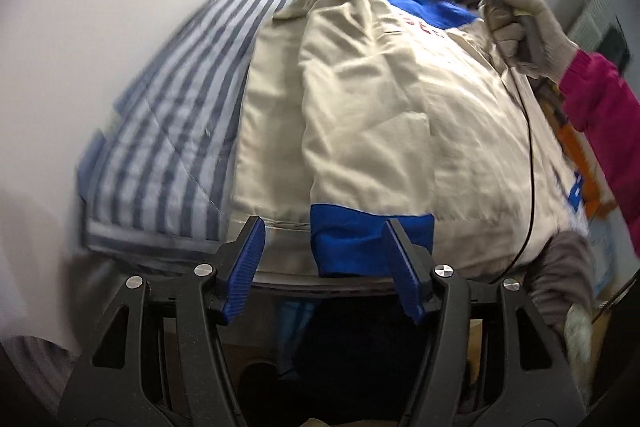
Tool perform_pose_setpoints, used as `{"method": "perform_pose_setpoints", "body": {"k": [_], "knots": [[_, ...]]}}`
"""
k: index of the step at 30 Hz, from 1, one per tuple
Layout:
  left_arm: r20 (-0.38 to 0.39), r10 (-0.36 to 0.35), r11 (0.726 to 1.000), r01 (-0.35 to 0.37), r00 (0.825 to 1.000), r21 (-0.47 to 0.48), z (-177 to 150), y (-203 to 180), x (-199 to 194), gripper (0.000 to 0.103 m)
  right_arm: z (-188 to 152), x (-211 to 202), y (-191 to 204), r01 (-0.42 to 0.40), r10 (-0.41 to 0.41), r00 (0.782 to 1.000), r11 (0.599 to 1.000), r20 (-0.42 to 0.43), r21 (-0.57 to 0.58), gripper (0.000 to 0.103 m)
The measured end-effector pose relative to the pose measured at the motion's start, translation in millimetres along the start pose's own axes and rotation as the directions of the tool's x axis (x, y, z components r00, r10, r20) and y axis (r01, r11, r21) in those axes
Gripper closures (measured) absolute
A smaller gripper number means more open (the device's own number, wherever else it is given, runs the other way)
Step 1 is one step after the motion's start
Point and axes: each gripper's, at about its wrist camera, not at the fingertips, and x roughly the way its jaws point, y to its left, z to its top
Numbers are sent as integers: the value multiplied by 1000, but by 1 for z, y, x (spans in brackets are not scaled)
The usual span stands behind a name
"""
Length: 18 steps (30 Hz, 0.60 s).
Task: Fold large clothes
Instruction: 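Open the right tool to release the sleeve while the left tool holds the other cuff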
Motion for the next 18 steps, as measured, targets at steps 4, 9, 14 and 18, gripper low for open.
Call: {"method": "perform_pose_setpoints", "body": {"k": [4,9,14,18], "knots": [[-23,-37,999,36,999,-37,-2,5,19,40,16,23,56,15,-17,1000,985,-9,-174,49],[-44,-73,996,70,996,-52,0,5,41,48,33,66,104,33,-48,998,948,-43,-315,49],[-58,-129,990,126,990,-60,3,6,54,90,41,121,134,95,-151,985,883,-86,-460,51],[-52,-200,979,197,978,-59,5,3,53,96,40,152,123,188,-300,947,807,-114,-559,53]]}}
